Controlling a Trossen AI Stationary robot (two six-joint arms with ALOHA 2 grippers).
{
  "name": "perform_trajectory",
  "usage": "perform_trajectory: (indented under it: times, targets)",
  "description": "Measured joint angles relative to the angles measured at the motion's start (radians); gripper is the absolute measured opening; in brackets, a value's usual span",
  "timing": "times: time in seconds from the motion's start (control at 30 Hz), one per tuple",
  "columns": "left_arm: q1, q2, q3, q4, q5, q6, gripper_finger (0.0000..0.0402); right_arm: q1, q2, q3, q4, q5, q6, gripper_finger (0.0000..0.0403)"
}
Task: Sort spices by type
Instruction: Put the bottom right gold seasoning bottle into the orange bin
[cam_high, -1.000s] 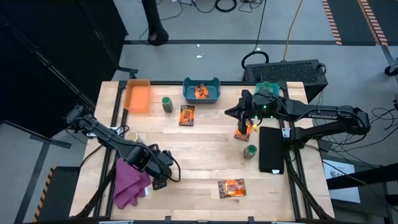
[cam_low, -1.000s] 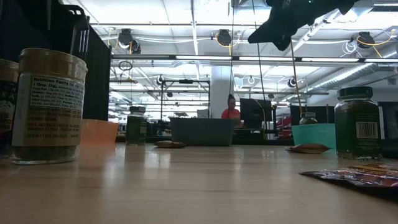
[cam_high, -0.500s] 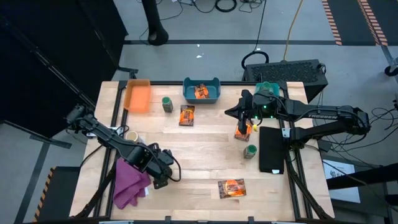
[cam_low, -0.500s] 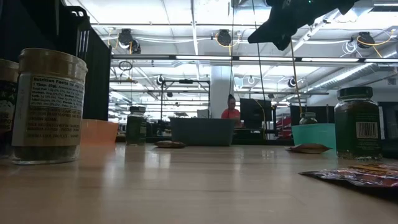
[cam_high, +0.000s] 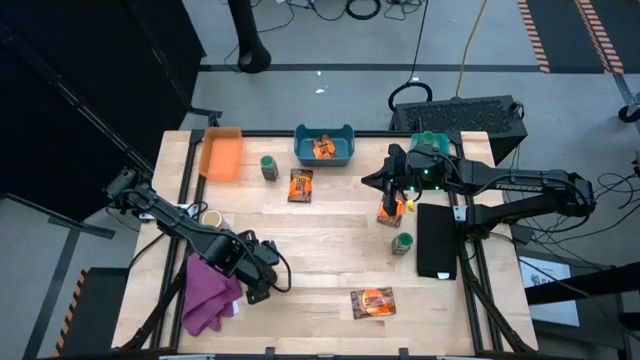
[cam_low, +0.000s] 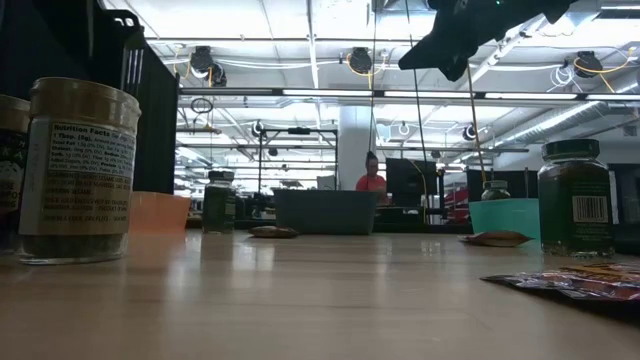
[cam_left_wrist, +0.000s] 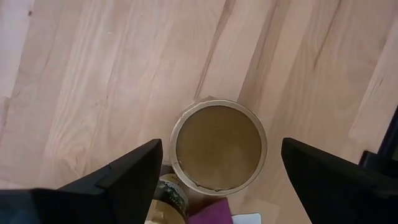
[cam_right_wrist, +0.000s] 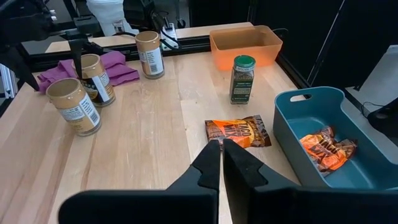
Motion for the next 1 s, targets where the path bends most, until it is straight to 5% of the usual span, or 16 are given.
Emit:
perform_trajectory:
  times: [1.0]
  targets:
    - [-0.04,0.055,0.0,0.011,-0.085,0.025,0.0334,0.0,0.0,0.0,-0.001,-0.003,0.0,0.0]
